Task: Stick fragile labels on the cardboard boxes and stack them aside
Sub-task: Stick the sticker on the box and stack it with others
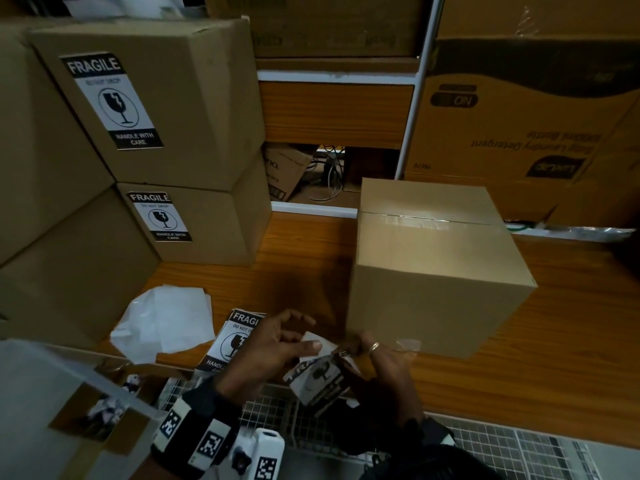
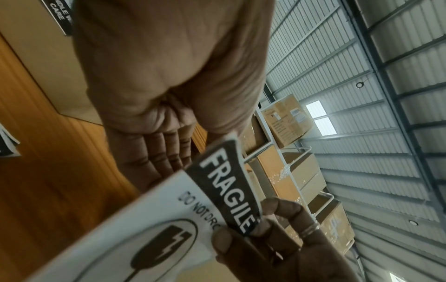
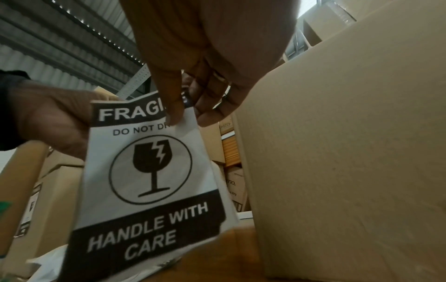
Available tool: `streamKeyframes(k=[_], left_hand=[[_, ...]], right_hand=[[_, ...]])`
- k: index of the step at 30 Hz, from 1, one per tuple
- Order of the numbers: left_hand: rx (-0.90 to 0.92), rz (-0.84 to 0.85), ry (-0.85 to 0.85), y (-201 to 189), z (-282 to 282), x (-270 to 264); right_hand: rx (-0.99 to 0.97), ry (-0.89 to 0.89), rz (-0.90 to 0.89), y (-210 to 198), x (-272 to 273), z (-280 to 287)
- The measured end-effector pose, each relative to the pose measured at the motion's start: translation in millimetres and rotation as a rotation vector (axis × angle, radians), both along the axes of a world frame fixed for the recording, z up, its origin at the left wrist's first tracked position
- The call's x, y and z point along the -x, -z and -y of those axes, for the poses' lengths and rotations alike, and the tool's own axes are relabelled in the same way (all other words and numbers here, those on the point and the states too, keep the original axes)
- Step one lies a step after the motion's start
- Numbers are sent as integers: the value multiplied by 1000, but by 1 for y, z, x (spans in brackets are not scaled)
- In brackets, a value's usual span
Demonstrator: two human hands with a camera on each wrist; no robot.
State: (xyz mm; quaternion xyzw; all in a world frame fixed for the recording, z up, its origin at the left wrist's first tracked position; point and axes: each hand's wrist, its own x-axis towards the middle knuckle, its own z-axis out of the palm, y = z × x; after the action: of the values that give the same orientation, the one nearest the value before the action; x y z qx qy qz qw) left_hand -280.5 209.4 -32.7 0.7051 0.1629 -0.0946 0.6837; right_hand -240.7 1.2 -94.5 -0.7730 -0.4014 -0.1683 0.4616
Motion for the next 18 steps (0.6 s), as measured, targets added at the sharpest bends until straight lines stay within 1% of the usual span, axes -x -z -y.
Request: streamKeyframes(k=[2, 5, 7, 8, 11, 14, 18], left_hand=[[-21, 21, -30, -1, -5, 2], [-17, 6, 52, -4, -10, 6], [-30, -5, 91, -3, -11, 8], [-40, -9, 82, -1, -11, 7], [-66, 2, 44, 8, -15, 5], [-164, 51, 84, 15, -21, 1], [-284, 62, 138, 22, -31, -8]], right_hand=[[35, 35, -15, 1, 2, -3], [42, 26, -59, 3, 3, -5], [-6, -5, 3, 5, 1, -5], [-15, -18, 31, 5, 0, -5], [36, -4, 69, 10, -1, -6], [98, -31, 34, 11, 1, -9], [177, -23, 74, 10, 2, -11]])
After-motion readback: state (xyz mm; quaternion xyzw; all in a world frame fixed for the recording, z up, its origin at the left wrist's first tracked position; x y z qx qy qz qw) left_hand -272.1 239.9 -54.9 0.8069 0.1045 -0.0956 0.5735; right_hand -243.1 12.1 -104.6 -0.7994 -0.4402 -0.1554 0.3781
